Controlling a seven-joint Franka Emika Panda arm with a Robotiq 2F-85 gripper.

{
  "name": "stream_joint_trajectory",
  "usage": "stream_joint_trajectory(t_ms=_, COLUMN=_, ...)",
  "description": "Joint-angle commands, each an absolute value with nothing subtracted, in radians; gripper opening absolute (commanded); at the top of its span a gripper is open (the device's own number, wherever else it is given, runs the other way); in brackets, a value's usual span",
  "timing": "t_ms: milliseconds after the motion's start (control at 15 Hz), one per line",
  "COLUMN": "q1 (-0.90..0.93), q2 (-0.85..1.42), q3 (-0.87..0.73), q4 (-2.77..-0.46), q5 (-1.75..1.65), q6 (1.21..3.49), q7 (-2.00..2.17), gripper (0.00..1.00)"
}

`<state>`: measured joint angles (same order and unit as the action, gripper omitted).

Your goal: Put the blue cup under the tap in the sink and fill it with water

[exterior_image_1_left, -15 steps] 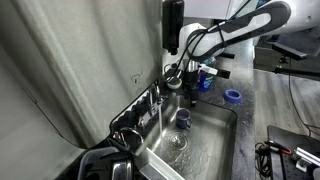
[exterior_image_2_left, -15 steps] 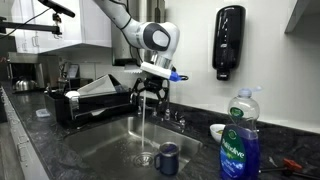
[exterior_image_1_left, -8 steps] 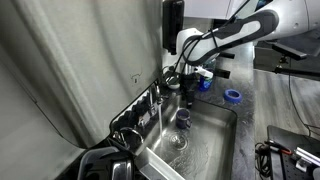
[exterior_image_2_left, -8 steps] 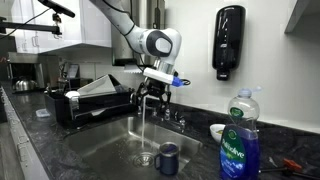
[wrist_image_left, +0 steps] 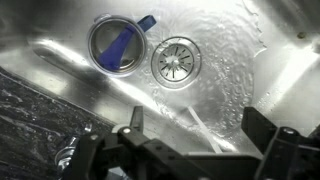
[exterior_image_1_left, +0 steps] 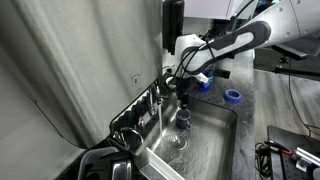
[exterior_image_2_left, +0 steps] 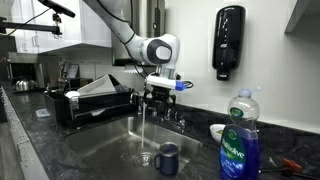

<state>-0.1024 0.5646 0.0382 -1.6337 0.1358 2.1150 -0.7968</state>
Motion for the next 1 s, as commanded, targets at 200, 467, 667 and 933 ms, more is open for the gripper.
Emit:
stream_joint_trajectory(t_ms=200, q1=-0.1, q2=0.581, q3=0.048, q4=-1.661, q5=0.056, q6=2.242, q7=-0.751, gripper=1.0)
stream_joint_trajectory(t_ms=467, q1=-0.1, q2=0.602, q3=0.049, q4=-1.655, q5=0.022, q6=2.291, q7=-0.738, gripper=1.0)
stream_joint_trajectory(t_ms=667, q1=-0.114, q2=0.599, q3=0.061, q4=-1.645, q5=0.016, q6=2.264, q7=-0.744, gripper=1.0)
stream_joint_trajectory(t_ms=933, q1=-0.113, q2=0.6, q3=0.061, q4=-1.645, q5=0.013, q6=2.269, q7=-0.743, gripper=1.0)
